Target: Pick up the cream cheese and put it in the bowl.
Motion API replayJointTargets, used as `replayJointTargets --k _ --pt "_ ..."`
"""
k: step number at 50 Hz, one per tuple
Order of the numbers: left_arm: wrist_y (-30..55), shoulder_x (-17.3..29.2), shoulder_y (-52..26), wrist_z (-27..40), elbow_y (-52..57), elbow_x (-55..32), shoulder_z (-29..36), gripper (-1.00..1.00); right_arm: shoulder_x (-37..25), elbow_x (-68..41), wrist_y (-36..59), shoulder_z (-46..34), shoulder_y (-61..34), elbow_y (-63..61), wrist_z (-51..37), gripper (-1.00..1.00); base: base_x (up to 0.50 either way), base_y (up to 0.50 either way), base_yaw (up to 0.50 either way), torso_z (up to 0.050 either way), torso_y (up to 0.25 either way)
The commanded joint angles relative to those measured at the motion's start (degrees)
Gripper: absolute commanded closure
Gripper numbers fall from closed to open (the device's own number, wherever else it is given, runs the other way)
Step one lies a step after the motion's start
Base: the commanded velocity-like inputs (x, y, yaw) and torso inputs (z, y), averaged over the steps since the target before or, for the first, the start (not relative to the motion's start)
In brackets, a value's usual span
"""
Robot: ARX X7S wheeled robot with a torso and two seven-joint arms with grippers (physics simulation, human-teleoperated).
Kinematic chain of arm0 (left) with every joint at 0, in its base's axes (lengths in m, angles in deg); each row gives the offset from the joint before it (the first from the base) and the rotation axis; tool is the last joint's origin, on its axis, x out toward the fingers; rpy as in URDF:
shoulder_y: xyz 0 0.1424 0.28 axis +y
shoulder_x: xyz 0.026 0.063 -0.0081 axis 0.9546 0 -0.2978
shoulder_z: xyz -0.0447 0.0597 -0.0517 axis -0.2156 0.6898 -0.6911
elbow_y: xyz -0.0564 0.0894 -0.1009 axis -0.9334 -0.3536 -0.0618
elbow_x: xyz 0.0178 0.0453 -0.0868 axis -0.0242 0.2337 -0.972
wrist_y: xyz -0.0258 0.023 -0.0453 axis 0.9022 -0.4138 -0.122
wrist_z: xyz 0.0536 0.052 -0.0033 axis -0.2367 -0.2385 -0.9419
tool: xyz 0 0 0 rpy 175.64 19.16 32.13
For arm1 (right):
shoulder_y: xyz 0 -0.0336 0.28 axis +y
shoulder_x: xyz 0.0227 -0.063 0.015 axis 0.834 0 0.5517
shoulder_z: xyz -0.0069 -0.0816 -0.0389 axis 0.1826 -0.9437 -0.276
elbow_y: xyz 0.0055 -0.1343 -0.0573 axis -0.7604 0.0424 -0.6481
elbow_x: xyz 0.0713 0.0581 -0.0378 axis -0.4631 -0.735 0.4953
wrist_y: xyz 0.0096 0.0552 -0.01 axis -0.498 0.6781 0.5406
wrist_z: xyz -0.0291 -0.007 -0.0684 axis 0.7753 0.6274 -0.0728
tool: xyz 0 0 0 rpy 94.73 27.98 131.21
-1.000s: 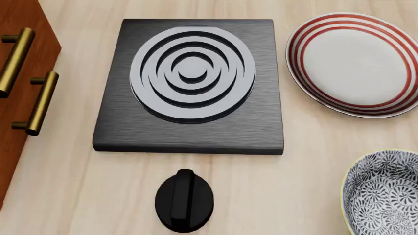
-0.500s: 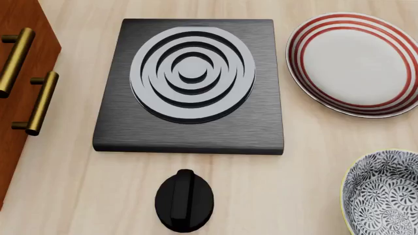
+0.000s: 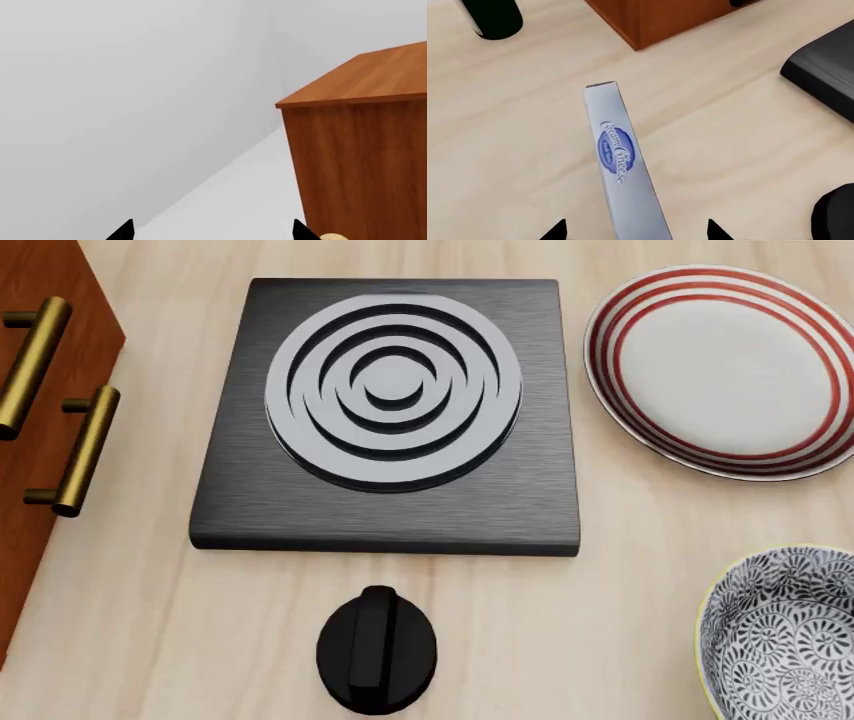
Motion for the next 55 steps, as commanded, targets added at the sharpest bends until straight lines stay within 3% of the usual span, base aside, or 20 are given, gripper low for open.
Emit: replayJointTargets --k 1,3,9,28,29,45,55 --pt "-3.04 -1.54 -1.96 -2.21 -2.31 4.67 3.07 -1.0 0.63 0.96 -0.86 -0.6 -0.01 2.6 1.71 -1.0 0.0 0.0 0.0 0.0 0.0" --pt "-4.08 -1.85 -2.59 -2.45 -2.86 6.01 3.73 -1.0 0.67 1.09 -1.21 -0.66 0.03 3.15 2.28 -1.0 0.0 0.0 0.0 0.0 0.0" --pt "1.57 1.77 -1.27 1.41 -0.39 -1.22 -1.11 -1.0 1.09 1.62 -1.36 -1.02 -0.27 4.55 3.1 -1.0 0.0 0.0 0.0 0.0 0.0" --pt "2.59 2.31 -1.53 2.01 0.19 -0.6 -0.63 -1.0 1.94 3.51 -2.44 -2.31 0.18 7.22 4.31 -1.0 0.0 0.0 0.0 0.0 0.0" --pt "2.65 2.35 -1.49 2.03 0.25 -0.6 -0.67 -1.0 1.91 3.25 -2.22 -2.18 0.11 6.85 4.04 1.0 0.0 0.0 0.0 0.0 0.0" --pt "3.49 2.45 -1.38 2.23 0.85 -0.86 -0.93 -1.0 1.08 1.29 3.32 -4.24 0.91 -7.08 -4.13 1.0 0.0 0.0 0.0 0.0 0.0" --pt "3.43 2.14 -1.81 2.25 0.65 -0.65 -0.99 -1.0 0.26 -2.53 6.3 -1.62 -1.02 -15.49 -10.25 1.0 0.0 0.0 0.0 0.0 0.0"
